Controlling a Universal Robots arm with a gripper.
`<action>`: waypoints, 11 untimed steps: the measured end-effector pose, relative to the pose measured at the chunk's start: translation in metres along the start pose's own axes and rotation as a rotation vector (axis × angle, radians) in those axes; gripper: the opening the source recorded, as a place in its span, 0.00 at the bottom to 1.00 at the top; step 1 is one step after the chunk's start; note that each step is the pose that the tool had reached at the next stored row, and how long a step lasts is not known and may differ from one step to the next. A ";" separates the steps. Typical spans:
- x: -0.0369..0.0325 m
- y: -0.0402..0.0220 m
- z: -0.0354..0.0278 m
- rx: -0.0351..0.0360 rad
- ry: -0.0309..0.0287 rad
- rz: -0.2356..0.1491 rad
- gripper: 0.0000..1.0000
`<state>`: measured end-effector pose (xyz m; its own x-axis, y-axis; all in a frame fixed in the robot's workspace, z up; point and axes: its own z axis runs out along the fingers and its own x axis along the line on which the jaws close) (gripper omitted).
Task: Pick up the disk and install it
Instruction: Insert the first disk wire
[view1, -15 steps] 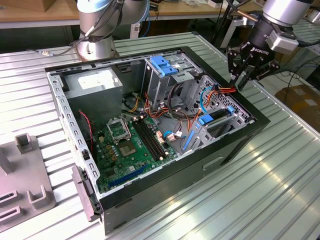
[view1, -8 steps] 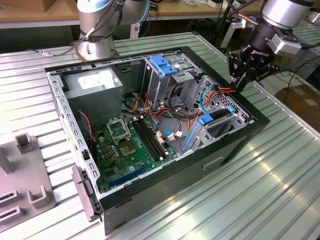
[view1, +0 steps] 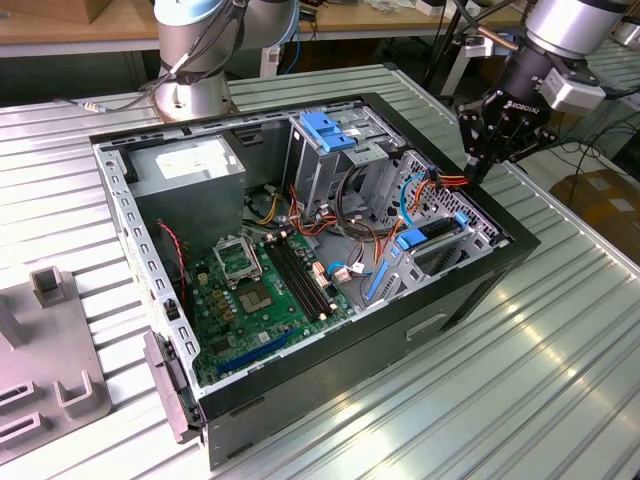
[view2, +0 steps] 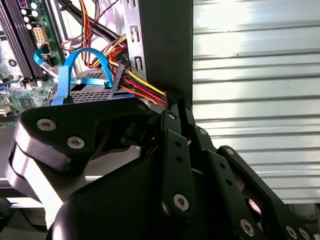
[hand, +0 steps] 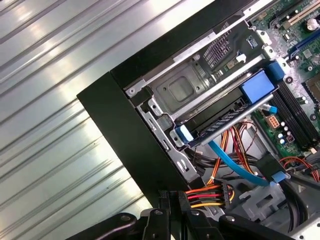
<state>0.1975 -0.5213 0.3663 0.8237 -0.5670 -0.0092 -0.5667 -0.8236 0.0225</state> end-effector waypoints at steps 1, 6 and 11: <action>0.0000 0.0000 -0.0008 -0.0001 0.0000 0.000 0.17; -0.0137 0.0095 -0.0036 -0.0009 0.0006 0.000 0.17; -0.0192 0.0133 -0.0034 -0.0009 0.0006 0.000 0.17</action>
<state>0.1742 -0.5214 0.3702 0.8236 -0.5671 -0.0086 -0.5668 -0.8235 0.0234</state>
